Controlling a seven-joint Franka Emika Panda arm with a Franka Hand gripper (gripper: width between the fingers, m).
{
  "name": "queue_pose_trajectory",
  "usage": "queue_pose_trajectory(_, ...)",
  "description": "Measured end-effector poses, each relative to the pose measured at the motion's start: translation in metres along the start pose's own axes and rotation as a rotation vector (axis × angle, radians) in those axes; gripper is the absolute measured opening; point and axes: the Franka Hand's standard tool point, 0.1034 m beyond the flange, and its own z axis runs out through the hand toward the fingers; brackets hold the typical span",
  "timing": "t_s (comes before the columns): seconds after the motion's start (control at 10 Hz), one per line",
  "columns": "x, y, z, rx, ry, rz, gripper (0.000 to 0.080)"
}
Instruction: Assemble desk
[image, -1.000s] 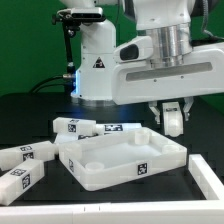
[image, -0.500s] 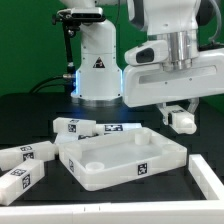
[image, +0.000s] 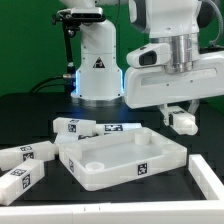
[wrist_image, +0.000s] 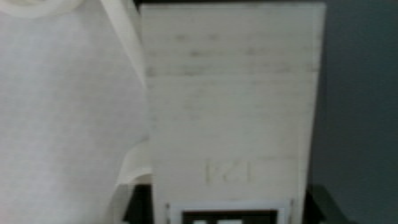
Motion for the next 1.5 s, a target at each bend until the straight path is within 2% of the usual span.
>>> queue_pose_trajectory(0.2,-0.036,-0.02,0.021,0.004,0.012,-0.033,0.0264)
queue_pose_trajectory(0.4,-0.057,-0.028,0.043,0.003,-0.003,-0.039,0.0264)
queue_pose_trajectory(0.5,-0.06,-0.029,0.049,0.003,-0.016,-0.04,0.0264)
queue_pose_trajectory(0.9,-0.06,-0.026,0.048,0.001,-0.018,-0.051,0.0271)
queue_pose_trajectory(1.0,-0.057,-0.022,0.041,0.0,-0.017,-0.061,0.0449)
queue_pose_trajectory(1.1,-0.052,-0.018,0.025,-0.003,-0.021,-0.066,0.0598)
queue_pose_trajectory(1.2,-0.046,-0.011,0.009,-0.006,-0.045,-0.093,0.0634)
queue_pose_trajectory(1.3,-0.032,0.003,-0.012,-0.007,-0.054,-0.113,0.0634)
queue_pose_trajectory(1.4,-0.015,0.019,-0.026,-0.005,-0.049,-0.129,0.0647)
queue_pose_trajectory(1.5,-0.002,0.034,-0.029,-0.003,-0.036,-0.162,0.0647)
